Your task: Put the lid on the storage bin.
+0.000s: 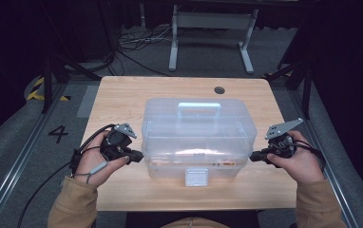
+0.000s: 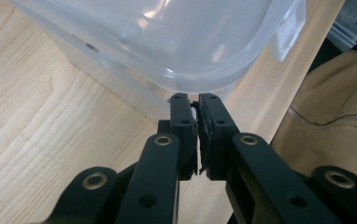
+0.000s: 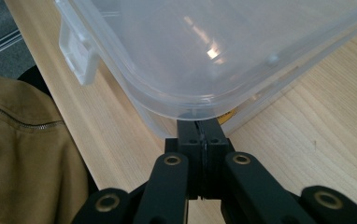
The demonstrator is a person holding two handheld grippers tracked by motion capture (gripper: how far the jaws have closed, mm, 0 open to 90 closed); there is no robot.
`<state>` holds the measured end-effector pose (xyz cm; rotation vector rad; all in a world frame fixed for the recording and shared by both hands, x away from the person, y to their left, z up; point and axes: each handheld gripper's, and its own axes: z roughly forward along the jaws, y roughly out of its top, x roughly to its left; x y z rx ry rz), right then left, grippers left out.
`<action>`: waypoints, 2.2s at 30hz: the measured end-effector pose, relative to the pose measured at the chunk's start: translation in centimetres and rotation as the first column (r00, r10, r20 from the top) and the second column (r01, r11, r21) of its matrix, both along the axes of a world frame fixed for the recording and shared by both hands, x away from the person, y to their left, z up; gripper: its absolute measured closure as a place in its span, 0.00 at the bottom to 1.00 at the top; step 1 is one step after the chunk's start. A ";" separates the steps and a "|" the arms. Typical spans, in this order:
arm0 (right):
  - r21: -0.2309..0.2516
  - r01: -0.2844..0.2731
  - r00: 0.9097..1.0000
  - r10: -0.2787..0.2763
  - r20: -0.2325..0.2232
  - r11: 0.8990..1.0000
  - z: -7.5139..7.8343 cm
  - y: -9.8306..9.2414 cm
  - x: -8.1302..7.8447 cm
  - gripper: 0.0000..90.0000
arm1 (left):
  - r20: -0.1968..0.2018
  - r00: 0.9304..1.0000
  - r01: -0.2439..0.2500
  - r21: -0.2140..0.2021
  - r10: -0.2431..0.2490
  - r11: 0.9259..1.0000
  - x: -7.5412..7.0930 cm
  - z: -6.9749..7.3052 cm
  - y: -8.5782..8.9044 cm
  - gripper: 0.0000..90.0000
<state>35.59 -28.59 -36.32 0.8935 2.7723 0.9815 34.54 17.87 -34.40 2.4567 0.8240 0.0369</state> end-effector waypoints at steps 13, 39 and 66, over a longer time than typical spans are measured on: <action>-0.040 -0.023 0.999 0.022 -0.031 0.999 -0.5 0.4 0.1 1.00 | -0.026 1.000 0.018 0.042 -0.017 0.999 0.1 -0.6 -0.4 0.95; -0.107 -0.052 0.995 0.043 -0.088 0.993 -1.2 0.8 0.1 1.00 | -0.054 0.997 0.058 0.092 -0.054 0.994 0.1 -1.0 -1.0 0.95; 0.054 0.014 1.000 -0.013 -0.017 0.998 0.5 -1.9 0.1 0.78 | -0.016 1.000 -0.026 -0.073 0.025 0.997 0.0 0.2 2.3 0.82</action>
